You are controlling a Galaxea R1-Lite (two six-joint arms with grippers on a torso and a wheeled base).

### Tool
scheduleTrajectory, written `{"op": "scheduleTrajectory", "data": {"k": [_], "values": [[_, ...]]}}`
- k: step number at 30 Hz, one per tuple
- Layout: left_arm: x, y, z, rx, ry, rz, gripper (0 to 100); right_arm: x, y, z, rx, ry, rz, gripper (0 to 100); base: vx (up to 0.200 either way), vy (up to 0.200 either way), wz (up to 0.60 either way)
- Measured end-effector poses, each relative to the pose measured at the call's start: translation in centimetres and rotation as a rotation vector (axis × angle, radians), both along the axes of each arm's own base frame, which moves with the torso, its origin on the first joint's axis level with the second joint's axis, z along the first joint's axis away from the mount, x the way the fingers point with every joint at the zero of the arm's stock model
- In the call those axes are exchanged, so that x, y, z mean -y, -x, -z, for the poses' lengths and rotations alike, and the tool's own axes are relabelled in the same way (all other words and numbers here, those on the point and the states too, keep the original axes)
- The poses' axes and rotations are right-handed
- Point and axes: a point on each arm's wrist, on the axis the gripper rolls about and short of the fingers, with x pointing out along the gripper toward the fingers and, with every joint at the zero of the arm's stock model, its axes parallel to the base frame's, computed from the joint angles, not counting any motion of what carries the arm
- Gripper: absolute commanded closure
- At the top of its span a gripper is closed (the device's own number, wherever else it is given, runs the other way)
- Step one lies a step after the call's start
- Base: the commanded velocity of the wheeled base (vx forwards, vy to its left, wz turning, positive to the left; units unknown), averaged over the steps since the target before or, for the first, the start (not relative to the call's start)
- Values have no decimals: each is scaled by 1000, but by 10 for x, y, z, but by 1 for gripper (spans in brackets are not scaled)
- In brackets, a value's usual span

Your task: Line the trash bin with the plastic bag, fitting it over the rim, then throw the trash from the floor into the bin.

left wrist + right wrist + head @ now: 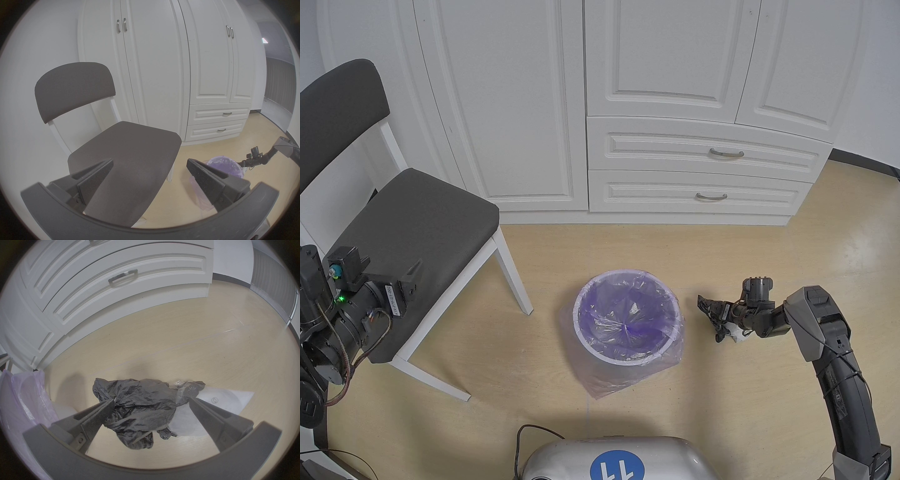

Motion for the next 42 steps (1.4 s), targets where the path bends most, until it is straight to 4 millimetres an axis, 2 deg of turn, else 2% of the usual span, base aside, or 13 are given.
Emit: {"op": "scheduleTrajectory", "data": {"k": [6,7,20,26,31,34,37,42], "values": [[0,0,1,-5,-2,2,0,-3,1,7,-9,1,-6,0,0,0,0],[0,0,1,-6,-2,2,0,-3,2,7,-10,1,-6,100,0,0,0],[1,-1,1,-4,-3,1,0,-2,2,8,-17,-3,0,100,0,0,0],[4,5,-4,22,0,23,0,-3,-1,-9,1,-50,36,100,0,0,0],[4,10,-10,49,-7,32,0,-3,-2,-46,18,-98,52,100,0,0,0],[4,12,-13,63,-7,33,0,-3,3,-80,2,-121,44,100,0,0,0],[3,14,-15,74,-7,33,0,-4,13,-122,-27,-137,31,100,0,0,0],[3,16,-18,88,-7,33,0,-9,42,-201,-70,-165,-1,100,0,0,0]]}}
